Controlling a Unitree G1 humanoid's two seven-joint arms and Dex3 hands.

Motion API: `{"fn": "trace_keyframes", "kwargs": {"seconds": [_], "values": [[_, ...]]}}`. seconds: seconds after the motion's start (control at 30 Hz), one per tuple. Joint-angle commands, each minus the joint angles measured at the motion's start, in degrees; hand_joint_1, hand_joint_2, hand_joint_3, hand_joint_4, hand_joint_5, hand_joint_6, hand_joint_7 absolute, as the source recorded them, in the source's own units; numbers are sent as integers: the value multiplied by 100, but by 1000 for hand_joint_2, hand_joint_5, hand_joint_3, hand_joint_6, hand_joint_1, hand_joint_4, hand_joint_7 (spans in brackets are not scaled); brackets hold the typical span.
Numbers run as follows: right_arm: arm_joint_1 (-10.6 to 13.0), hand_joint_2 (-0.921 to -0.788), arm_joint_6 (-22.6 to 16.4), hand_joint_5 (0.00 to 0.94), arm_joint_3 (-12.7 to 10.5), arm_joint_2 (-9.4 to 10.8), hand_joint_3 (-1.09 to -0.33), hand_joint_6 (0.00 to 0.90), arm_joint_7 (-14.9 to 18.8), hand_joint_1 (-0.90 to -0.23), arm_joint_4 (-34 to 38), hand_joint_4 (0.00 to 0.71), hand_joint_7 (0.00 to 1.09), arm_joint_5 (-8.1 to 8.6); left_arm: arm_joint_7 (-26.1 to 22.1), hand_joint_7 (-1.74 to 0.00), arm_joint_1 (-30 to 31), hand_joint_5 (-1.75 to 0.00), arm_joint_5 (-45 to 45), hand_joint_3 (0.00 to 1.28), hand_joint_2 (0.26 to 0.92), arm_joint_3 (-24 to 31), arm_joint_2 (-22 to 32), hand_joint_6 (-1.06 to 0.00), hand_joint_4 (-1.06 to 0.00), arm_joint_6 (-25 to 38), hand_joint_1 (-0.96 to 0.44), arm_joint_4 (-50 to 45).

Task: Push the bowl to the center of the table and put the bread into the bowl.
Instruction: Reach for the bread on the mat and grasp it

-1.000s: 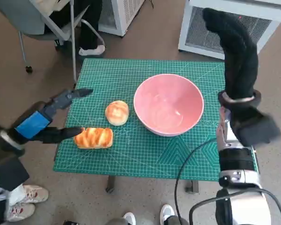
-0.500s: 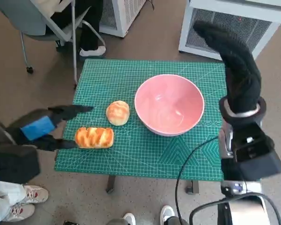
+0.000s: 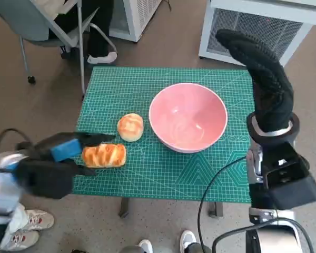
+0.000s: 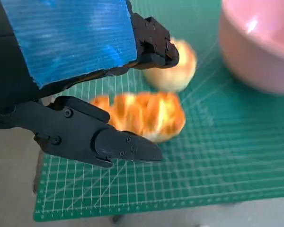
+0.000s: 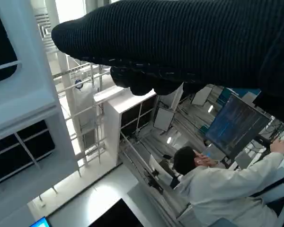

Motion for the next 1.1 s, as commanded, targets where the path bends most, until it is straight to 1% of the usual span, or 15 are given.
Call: {"fn": "trace_keyframes", "kwargs": {"seconds": [0.03,0.23,0.3,0.33,0.37,0.47,0.5,0.53,0.57,0.6,0.63,0.77,0.9,1.0,1.1], "values": [[157,-921,32,0,-4,-56,-765,-1,-22,-548,-46,247,574,-64,156,-123,-229,-25,334,37,921,-296,-202,-350,-336,-59,-450,447],[224,-921,64,0,3,-57,-763,-1,-4,-541,-123,242,561,-35,418,-164,-351,-65,548,27,917,-445,-411,-426,-439,-81,-400,869],[250,-921,89,0,5,-59,-763,-1,-2,-540,-166,242,559,-29,526,-199,-371,-100,579,21,914,-457,-475,-481,-521,-55,-350,968],[262,-921,99,0,4,-61,-763,-1,-3,-540,-185,242,558,-30,591,-220,-384,-104,592,18,914,-451,-505,-488,-542,-61,-338,1026],[270,-921,109,0,3,-61,-763,-1,-5,-539,-201,242,557,-33,637,-299,-395,-122,601,14,916,-446,-524,-497,-603,-72,-296,1069],[309,-921,152,0,-1,-67,-763,-1,-13,-541,-279,242,556,-41,823,-517,-456,-195,561,27,919,-357,-539,-505,-718,-216,-208,1182],[320,-921,165,0,-2,-67,-763,-1,-13,-542,-302,242,555,-39,859,-816,-470,-555,536,77,920,-324,-531,-478,-697,-255,-133,1190],[333,-921,174,0,-3,-68,-763,-1,-15,-542,-325,242,555,-41,880,-927,-479,-689,479,99,920,-258,-507,-464,-685,-292,-107,1134],[343,-921,182,0,-4,-68,-763,-1,-17,-543,-344,242,555,-44,895,-1059,-485,-875,439,115,920,-214,-489,-463,-685,-320,-69,1096],[361,-921,193,0,-8,-64,-763,-1,-25,-544,-373,242,555,-46,916,-1143,-489,-994,348,126,920,-109,-455,-463,-685,-370,-44,989],[375,-921,203,0,-11,-62,-763,-1,-30,-543,-397,242,555,-48,930,-1183,-490,-1050,284,117,920,-35,-432,-482,-699,-406,-29,916],[421,-921,268,0,-16,-61,-760,-1,-34,-546,-496,242,555,-20,964,-1221,-532,-1117,-185,96,920,444,-411,-524,-724,-506,-7,503],[437,-921,319,0,-35,-85,-758,-1,-35,-552,-545,242,556,-12,1037,-1218,-621,-1144,-578,87,920,898,-460,-550,-723,-348,-1,-109],[437,-921,332,0,-49,-100,-758,-1,-41,-555,-553,242,557,-27,1219,-1214,-792,-1141,-836,80,920,1222,-581,-568,-721,-149,0,-656],[434,-921,333,1,-63,-117,-759,-1,-57,-558,-551,243,558,-58,1458,-1200,-1040,-1131,-977,67,920,1383,-767,-590,-727,39,1,-1002]]}}
